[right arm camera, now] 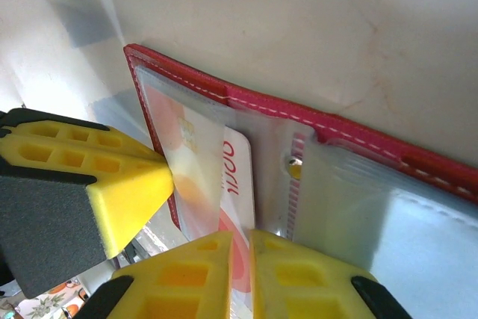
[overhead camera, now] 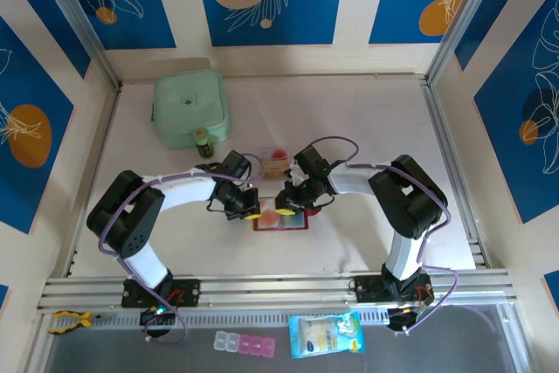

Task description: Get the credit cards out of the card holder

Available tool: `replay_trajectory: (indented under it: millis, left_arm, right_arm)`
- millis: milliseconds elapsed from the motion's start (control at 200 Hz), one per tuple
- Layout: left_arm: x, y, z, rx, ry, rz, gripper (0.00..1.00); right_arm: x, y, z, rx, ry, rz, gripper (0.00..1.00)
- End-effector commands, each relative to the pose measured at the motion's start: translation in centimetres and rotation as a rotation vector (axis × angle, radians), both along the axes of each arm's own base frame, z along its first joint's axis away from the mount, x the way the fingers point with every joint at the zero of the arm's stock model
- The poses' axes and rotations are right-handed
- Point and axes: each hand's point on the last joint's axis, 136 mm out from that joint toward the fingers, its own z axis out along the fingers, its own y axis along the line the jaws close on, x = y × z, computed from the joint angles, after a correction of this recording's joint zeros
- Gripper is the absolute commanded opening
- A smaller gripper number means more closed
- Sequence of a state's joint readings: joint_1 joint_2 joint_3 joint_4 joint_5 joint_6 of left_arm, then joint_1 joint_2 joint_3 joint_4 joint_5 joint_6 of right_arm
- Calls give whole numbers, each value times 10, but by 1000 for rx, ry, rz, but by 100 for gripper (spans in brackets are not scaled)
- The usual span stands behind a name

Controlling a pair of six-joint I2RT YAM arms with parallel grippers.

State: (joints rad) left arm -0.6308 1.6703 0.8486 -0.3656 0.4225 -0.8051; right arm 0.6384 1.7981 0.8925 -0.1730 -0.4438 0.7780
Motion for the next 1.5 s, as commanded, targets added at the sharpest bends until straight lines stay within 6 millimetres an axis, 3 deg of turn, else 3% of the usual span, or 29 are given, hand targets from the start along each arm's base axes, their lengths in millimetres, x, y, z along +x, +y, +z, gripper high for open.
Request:
replay_trajectory:
  millis: [0,340,555,770,1170,1496]
  left_arm:
    - [-23,28,-28,132,90,13,0]
    - [-22,28,-27,134,90,14,0]
    - [-22,26,-26,130,90,12,0]
    - [-21,26,-26,129,90,11,0]
    - [-25,39,-32,162,103,15,0]
    - [-27,39,-32,153,109,25,0]
  right_arm:
    - [-11,-2,-2,-35,11,21,17]
    - [-8,-10,-1,-71,-13,5,17]
    - [-12,8,3,47,28,28,16]
    - [-11,11,4,62,29,33,11]
    - [-6,-14,6,11,-4,-29,0]
    - [-6,-24,12,3,-16,-23,0]
